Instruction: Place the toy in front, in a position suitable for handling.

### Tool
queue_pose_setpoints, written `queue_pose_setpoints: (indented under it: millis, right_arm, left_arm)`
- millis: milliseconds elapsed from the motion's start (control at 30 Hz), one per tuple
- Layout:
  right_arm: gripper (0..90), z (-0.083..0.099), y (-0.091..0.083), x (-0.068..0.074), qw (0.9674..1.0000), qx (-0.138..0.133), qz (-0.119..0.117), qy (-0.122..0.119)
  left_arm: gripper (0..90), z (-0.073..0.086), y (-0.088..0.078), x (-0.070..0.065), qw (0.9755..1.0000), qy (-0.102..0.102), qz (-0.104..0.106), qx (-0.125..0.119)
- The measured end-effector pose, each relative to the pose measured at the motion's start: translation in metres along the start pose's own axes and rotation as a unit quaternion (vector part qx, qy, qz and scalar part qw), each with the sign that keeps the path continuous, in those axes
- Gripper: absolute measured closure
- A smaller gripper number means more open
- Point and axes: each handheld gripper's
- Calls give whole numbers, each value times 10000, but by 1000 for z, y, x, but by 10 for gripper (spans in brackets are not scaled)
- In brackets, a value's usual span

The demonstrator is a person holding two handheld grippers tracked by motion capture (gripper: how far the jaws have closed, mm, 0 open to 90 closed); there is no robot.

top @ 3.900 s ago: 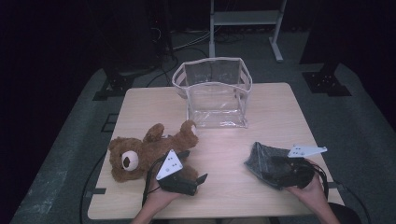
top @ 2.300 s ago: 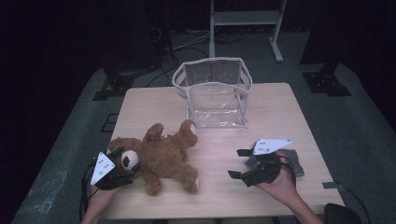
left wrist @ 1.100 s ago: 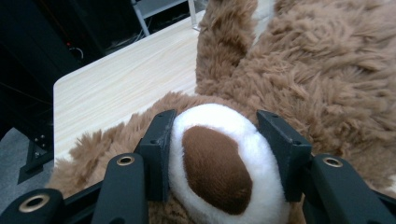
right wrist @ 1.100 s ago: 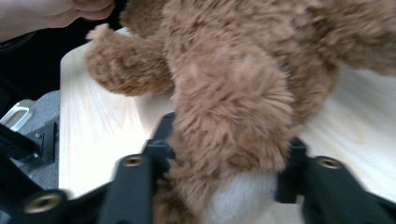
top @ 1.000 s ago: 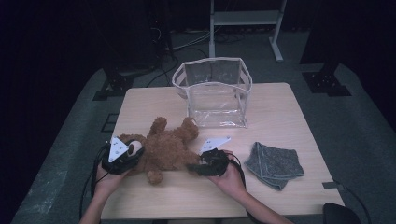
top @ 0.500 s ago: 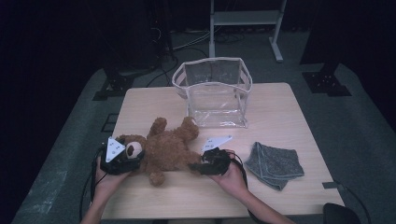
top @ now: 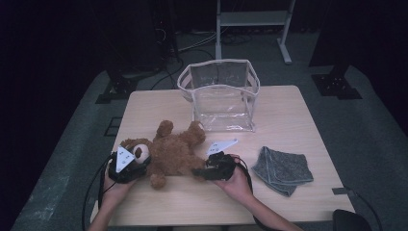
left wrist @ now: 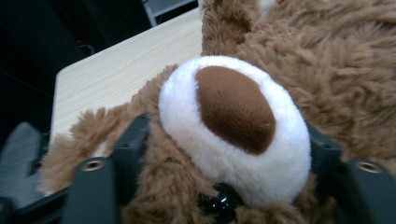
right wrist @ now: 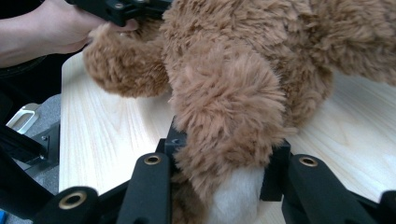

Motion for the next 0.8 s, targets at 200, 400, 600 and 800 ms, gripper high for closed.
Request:
queue_pose_setpoints:
  millis: [200,400,600,800]
  right_arm:
    - [642,-3,-4,1,9999,-41,99,-92]
    - [651,-18,-28,-3,9989,-128,342,-299]
    - [651,-21,-70,0,9953,-139,664,-693]
    - [646,20,-140,-7,9927,-41,940,-749]
  left_arm:
    - [402,-14,-3,1,10000,4,-63,50]
    - [404,-47,-7,-2,9998,154,-4,-127]
    - [402,-71,-5,-22,9986,186,274,-419]
    - [399,-93,19,-73,9933,275,946,-602]
Point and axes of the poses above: each handheld gripper's, and its own axes: y roughly forward along the jaws, z roughly out of its underside, x roughly to its left, and after that the axes turned 4 degrees about z, right-handed
